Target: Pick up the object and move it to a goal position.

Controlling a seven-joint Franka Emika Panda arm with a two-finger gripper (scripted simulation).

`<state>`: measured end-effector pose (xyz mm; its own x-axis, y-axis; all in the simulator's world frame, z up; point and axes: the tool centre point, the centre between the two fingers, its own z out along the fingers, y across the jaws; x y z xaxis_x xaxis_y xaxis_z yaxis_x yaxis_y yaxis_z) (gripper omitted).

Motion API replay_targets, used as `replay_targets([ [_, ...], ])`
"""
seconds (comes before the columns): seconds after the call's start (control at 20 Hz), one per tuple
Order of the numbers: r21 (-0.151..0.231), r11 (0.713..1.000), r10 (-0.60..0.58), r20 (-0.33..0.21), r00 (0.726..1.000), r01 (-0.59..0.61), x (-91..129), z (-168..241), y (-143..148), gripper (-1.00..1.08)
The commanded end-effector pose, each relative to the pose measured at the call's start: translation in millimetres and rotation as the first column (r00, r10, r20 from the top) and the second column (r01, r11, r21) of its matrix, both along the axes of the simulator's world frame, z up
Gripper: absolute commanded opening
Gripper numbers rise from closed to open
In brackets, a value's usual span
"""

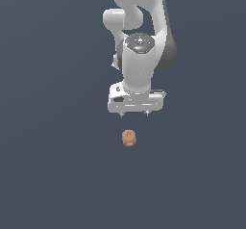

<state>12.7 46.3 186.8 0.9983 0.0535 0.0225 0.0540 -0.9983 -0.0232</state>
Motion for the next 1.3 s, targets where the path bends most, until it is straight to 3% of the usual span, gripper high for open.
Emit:
replay_targets([
  [0.0,-0.002,1.000,-0.001,-0.003,1.000,0.001,3.2,-7.6,-1.1,1.00],
  [0.7,-0.021,1.000,-0.007,-0.019,1.000,0.006,30.7,-84.1,-14.6,1.00],
  [1.25,-0.024,1.000,-0.007,-0.022,1.000,0.007,33.2,-99.7,-16.8,1.00],
])
